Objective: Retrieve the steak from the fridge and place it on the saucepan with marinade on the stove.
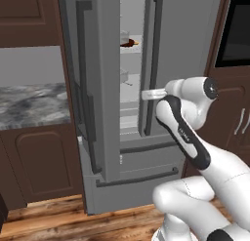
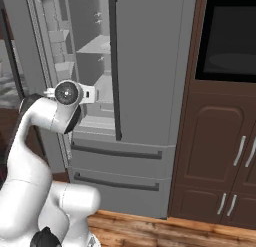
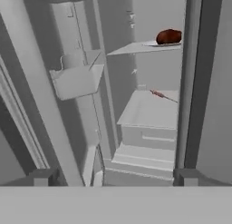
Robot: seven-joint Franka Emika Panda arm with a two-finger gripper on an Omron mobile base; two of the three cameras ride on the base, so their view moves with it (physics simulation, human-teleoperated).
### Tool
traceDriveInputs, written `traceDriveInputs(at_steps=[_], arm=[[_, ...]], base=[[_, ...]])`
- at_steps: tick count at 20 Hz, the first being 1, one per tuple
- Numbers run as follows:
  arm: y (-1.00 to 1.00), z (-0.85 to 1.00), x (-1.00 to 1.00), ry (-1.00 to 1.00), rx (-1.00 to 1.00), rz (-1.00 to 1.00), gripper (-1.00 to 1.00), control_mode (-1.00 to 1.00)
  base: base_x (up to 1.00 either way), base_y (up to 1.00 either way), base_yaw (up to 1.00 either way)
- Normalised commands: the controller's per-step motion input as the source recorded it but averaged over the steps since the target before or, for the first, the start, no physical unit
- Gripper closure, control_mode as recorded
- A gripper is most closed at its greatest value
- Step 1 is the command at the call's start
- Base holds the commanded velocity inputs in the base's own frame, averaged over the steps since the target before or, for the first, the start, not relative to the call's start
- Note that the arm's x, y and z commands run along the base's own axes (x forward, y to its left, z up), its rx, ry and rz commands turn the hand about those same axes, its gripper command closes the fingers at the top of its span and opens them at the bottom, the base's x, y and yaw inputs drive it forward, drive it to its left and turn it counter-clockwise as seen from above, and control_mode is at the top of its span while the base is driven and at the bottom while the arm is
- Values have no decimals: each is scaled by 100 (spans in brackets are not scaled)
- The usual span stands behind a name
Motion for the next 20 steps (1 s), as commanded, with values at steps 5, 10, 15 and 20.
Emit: traceDriveInputs(at_steps=[5, 10, 15, 20], arm=[[25, -28, 70, -10, -1, 1, -100, -100], [35, -30, 80, -6, 0, 0, -100, -100], [30, -16, 79, -5, 0, 2, -100, -100], [65, -31, 59, -8, -1, 6, -100, -100]], base=[[0, 0, 0], [0, 0, 0], [0, 0, 0], [0, 0, 0]])
